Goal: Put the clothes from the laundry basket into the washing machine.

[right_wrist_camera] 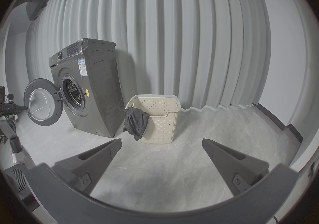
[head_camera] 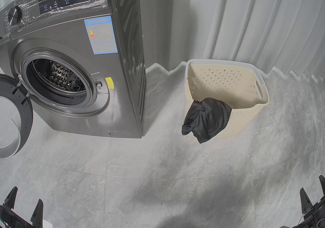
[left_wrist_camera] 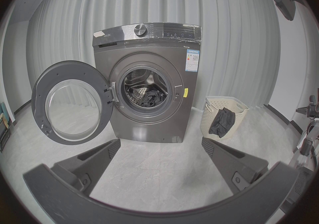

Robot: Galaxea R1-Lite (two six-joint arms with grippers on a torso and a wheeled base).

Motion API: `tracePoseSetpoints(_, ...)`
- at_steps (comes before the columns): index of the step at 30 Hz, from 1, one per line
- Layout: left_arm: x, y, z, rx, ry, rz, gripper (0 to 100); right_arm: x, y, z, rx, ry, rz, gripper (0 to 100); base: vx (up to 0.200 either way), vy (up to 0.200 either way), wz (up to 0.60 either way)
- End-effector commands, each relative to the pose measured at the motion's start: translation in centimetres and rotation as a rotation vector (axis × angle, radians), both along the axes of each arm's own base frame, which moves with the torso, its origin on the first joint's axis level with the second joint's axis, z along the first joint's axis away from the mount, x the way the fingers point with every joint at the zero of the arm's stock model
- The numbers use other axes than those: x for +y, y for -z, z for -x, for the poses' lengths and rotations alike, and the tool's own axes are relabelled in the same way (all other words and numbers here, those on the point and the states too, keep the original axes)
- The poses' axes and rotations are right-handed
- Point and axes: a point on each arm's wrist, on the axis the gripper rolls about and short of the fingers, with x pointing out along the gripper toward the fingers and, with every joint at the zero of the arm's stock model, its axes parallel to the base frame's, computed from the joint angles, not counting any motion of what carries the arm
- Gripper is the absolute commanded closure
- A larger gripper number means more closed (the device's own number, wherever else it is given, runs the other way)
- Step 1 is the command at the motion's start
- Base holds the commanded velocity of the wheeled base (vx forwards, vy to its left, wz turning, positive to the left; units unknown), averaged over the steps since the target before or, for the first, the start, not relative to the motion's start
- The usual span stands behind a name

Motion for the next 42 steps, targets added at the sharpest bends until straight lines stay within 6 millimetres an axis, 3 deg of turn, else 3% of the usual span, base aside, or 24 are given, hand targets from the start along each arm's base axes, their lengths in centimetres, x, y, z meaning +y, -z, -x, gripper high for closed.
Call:
tracePoseSetpoints(1, 0.0, 0.5, 0.0, 0.006, 0.000, 0.000, 0, 0.0, 0.5, 0.0, 0.002, 0.000, 0.000, 0, 0.000, 0.000, 0.00)
tracePoseSetpoints(8, 0.0, 0.4, 0.0, 0.005, -0.002, 0.003, 0, 0.0, 0.5, 0.0, 0.002, 0.000, 0.009, 0, 0.000, -0.171, 0.00)
tracePoseSetpoints(17, 0.0, 0.5, 0.0, 0.006, -0.003, 0.003, 0, 0.0, 0.5, 0.0, 0.002, 0.000, 0.004, 0, 0.000, 0.000, 0.00)
tracePoseSetpoints(29, 0.0, 0.5, 0.0, 0.006, -0.002, 0.011, 0, 0.0, 0.5, 0.0, 0.002, -0.001, 0.004, 0, 0.200, 0.000, 0.00)
tracePoseSetpoints(39, 0.0, 0.5, 0.0, 0.006, -0.005, 0.011, 0, 0.0, 0.5, 0.0, 0.004, 0.003, 0.001, 0, 0.000, -0.080, 0.00)
tracePoseSetpoints(42, 0.0, 0.5, 0.0, 0.006, -0.005, 0.011, 0, 0.0, -1.1, 0.4, -0.079, 0.003, 0.002, 0, 0.000, -0.133, 0.00)
